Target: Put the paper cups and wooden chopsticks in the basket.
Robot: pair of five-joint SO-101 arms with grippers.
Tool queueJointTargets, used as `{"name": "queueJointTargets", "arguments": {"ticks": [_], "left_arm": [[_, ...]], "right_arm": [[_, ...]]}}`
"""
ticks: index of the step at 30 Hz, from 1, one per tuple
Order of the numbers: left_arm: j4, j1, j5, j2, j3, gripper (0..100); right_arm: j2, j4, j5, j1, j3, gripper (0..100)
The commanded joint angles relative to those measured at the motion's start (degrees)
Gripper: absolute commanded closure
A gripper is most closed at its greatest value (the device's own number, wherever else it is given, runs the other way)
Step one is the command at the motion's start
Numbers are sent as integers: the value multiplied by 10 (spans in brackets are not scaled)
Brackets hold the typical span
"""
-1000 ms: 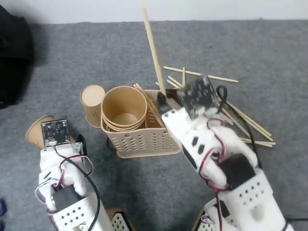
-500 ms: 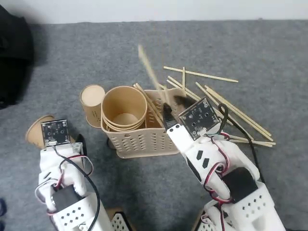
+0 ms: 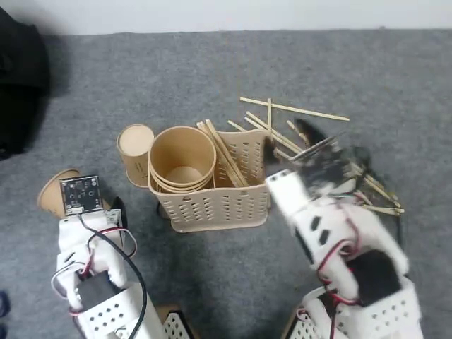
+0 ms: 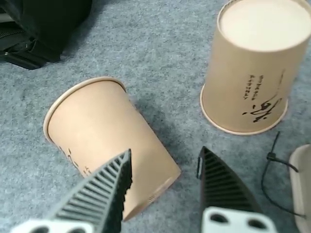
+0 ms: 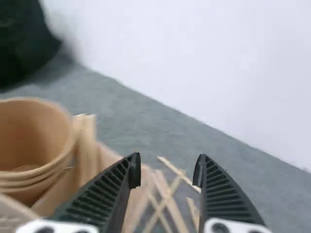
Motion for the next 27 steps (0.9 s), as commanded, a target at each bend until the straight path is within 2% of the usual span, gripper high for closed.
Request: {"name": "queueJointTargets", "arguments": {"ticks": [1, 4, 11, 19, 27], "left_arm": [[-14, 4, 2, -6, -4, 794], [-14, 4, 2, -6, -4, 794], [-14, 4, 2, -6, -4, 794], [-14, 4, 2, -6, -3, 794], [-14, 4, 2, -6, -3, 794]], "right_arm": [[47, 63, 18, 58, -128, 818], [95, 108, 43, 94, -214, 818], [204, 145, 47, 152, -398, 819], [380, 240, 50, 185, -643, 819], [524, 365, 164, 204, -818, 819]]}}
